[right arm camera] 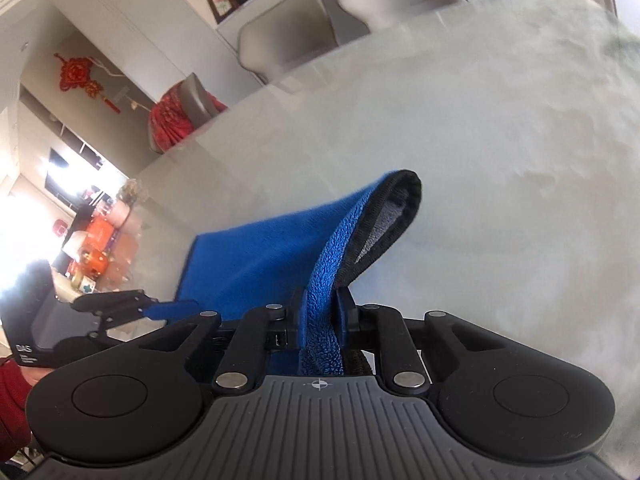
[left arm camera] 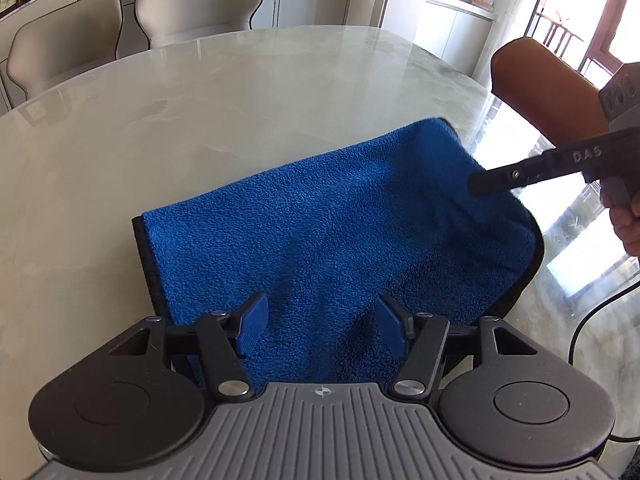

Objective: Fold towel
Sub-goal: 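Grasp the towel edge with the right gripper while the left gripper grasps the adjacent corner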

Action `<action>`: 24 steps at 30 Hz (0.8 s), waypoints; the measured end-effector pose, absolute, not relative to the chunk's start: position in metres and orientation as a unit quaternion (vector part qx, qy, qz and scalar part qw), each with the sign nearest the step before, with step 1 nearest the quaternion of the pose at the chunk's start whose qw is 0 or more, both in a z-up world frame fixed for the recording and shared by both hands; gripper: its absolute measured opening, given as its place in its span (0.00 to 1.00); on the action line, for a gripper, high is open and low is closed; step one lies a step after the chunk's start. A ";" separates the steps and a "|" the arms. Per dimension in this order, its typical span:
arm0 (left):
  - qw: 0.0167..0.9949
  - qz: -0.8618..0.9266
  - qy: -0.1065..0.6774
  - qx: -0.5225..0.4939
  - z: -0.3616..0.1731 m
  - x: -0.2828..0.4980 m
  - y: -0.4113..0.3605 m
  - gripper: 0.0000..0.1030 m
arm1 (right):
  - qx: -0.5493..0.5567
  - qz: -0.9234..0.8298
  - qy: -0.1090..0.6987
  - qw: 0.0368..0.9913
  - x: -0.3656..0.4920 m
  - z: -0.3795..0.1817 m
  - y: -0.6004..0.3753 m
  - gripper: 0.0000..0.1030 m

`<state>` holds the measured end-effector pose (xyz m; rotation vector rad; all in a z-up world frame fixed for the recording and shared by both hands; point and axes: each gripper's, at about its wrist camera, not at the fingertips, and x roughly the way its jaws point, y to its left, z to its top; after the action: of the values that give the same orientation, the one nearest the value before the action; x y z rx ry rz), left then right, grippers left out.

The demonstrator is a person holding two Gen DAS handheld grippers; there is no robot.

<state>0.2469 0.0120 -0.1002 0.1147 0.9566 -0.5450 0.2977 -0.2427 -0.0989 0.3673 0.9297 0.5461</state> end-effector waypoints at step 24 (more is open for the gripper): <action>0.853 -0.240 0.463 -0.030 -0.089 0.212 0.087 0.67 | 0.118 0.343 0.452 0.815 0.310 -0.084 -0.120 0.34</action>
<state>0.2117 0.0865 -0.0889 -0.0637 0.9742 -0.5056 0.3095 -0.1197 -0.0839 0.2514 0.9635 0.7324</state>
